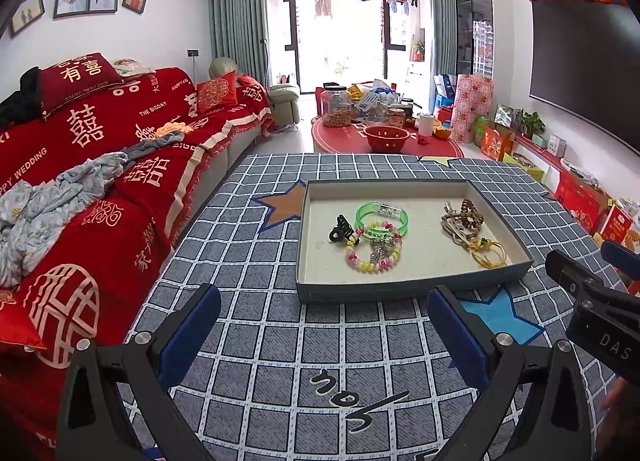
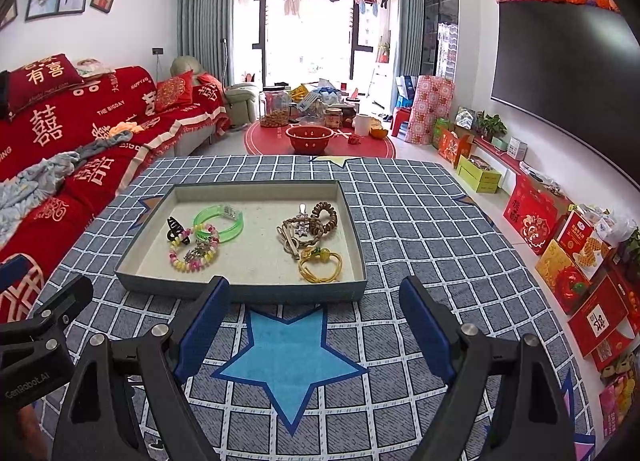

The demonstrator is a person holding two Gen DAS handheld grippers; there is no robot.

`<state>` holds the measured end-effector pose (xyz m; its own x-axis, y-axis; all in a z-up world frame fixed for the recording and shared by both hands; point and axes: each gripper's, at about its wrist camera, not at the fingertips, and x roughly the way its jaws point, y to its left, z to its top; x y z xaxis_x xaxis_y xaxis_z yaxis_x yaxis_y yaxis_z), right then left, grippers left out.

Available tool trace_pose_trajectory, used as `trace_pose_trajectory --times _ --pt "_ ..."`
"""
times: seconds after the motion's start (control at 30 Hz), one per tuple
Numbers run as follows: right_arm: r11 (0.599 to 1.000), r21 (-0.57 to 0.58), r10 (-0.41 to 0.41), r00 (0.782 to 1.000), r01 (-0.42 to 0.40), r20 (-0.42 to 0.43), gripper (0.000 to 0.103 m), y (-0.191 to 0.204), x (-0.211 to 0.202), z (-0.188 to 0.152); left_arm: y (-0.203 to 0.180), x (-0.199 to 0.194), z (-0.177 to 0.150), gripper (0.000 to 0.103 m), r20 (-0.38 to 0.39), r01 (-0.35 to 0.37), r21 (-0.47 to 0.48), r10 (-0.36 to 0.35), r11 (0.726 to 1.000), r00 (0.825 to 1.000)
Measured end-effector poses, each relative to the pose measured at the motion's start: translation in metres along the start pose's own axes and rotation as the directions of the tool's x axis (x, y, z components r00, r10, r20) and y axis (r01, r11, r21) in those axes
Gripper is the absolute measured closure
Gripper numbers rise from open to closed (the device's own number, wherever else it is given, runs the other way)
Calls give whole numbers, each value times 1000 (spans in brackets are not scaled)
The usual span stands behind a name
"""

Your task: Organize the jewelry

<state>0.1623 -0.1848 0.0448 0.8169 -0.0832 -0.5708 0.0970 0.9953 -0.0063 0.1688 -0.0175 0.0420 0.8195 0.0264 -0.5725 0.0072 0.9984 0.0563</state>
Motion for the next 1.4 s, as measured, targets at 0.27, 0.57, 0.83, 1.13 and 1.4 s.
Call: trace_pose_trajectory --times 0.27,0.57,0.83,1.13,1.4 --pt "1000 2 2 1000 -2 -2 15 0 0 0 0 1 -2 0 -7 0 0 0 1000 1000" --pt "1000 3 1 1000 -1 0 15 0 0 0 -1 3 -5 0 -17 -4 4 4 1000 1000" --pt "1000 6 2 1000 -2 -3 15 1 0 -1 -2 3 -7 0 -20 -6 4 7 1000 1000" --pt "1000 6 6 1000 -6 -6 15 5 -1 -3 0 4 -8 0 -26 -7 -2 7 1000 1000" --pt "1000 6 7 1000 -7 -5 15 6 -1 -3 0 4 -8 0 -27 -8 -2 8 1000 1000"
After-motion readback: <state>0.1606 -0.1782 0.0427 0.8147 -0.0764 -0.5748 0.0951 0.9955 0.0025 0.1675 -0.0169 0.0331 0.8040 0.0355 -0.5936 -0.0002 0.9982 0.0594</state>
